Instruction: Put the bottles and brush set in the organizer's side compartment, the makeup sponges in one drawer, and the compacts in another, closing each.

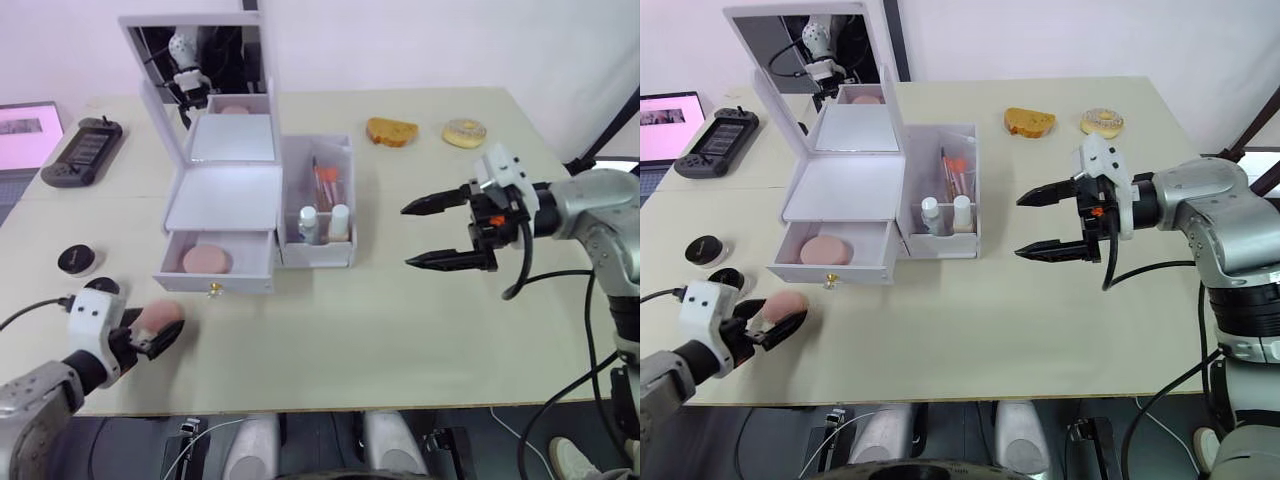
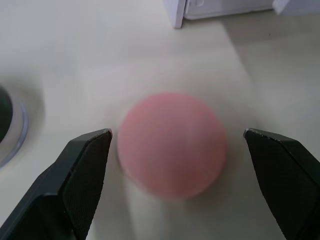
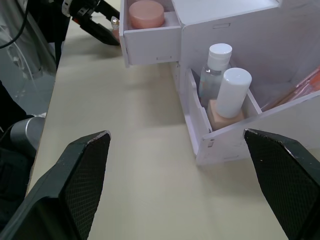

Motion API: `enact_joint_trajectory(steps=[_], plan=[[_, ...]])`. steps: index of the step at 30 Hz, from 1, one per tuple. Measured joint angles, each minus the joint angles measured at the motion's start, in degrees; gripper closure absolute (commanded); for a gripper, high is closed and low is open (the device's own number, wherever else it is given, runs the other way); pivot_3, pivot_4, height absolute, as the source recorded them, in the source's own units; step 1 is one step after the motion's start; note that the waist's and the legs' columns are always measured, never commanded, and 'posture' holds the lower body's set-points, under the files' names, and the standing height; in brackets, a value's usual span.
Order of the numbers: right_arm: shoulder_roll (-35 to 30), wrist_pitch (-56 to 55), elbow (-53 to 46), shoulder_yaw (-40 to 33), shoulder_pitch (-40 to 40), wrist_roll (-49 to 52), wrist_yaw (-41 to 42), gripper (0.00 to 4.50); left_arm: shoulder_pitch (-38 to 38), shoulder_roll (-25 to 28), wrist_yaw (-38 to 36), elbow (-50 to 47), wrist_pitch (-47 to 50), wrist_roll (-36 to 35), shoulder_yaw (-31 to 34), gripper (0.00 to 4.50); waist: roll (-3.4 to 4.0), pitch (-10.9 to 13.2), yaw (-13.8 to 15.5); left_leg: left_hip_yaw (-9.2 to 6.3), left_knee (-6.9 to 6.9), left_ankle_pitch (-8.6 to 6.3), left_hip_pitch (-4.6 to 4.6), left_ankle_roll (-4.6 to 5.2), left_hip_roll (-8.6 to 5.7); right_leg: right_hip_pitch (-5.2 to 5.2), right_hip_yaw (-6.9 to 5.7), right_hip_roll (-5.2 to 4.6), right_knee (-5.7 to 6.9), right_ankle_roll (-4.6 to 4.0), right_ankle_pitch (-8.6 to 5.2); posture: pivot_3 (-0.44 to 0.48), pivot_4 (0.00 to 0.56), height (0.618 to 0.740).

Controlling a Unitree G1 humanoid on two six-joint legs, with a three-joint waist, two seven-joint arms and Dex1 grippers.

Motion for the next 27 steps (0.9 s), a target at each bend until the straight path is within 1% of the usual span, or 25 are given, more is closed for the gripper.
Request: enact_joint_trajectory(steps=[1,3,6,16,19,23,25,27], plan=[[0.00,0.22,-0.30,0.00,0.00,0.09,-0.18,0.00,0.11,0.06,0.24,0.01,0.30,0.18,-0.26,0.05,0.00,0.00,-0.17,0.01,-0.02,-0.01,0.00,0.01,0.00,-0.01,0.01,0.00,-0.01,0.00,0.00,0.000,0.150,0.740],[0.00,0.57,-0.79,-0.02,0.00,0.20,-0.50,0.00,-0.02,0.05,0.63,-0.01,0.31,0.62,-0.85,0.58,0.00,0.00,-0.13,0.00,-0.04,-0.01,0.01,0.02,0.00,-0.01,0.01,0.00,-0.01,0.00,0.00,0.000,0.150,0.740],[0.00,1.07,-1.16,-0.04,0.00,0.54,-0.91,0.00,0.01,0.06,0.85,-0.01,0.39,0.81,-0.87,1.82,0.00,0.00,0.01,0.00,-0.02,-0.01,0.01,0.02,0.00,-0.01,0.01,0.00,-0.01,0.00,0.00,0.000,0.150,0.740],[0.03,1.48,-1.61,-0.01,-0.28,0.87,-1.33,0.00,0.26,1.44,0.28,0.00,1.46,0.64,-0.10,1.82,0.00,0.00,-0.12,0.00,-0.02,-0.01,0.00,0.02,0.00,-0.02,0.01,0.00,-0.01,0.00,-0.01,0.000,0.150,0.740],[0.02,1.53,-1.62,0.00,-0.54,1.14,-1.23,0.00,0.88,2.17,-0.61,0.25,3.02,-1.34,3.98,1.82,-0.02,0.01,-0.18,0.00,-0.04,-0.02,-0.01,0.03,0.00,-0.04,0.01,0.00,-0.01,0.00,-0.01,0.000,0.150,0.740],[0.03,2.56,-1.71,0.01,-0.93,2.09,-0.51,0.00,2.76,5.42,-3.61,-0.83,6.45,-6.10,13.73,1.82,-0.05,0.04,-0.13,0.00,-0.03,-0.02,-0.02,0.03,0.01,-0.06,0.00,-0.01,-0.01,-0.01,-0.01,0.000,0.150,0.740],[0.38,2.68,-1.78,0.06,-2.02,2.49,0.02,0.00,2.17,9.70,-6.30,-0.70,8.00,-8.64,19.14,1.82,-0.07,0.05,0.06,-0.02,-0.02,-0.02,-0.02,0.03,0.01,-0.06,-0.02,0.00,0.00,-0.02,-0.01,0.000,0.150,0.740],[0.46,2.65,-1.80,0.12,-2.81,2.83,0.48,0.00,0.98,13.02,-9.04,-0.86,8.95,-11.30,22.42,1.82,-0.06,0.06,0.21,-0.01,-0.01,-0.02,-0.02,0.02,0.00,-0.03,-0.01,-0.01,-0.04,-0.02,-0.01,0.000,0.150,0.740]])
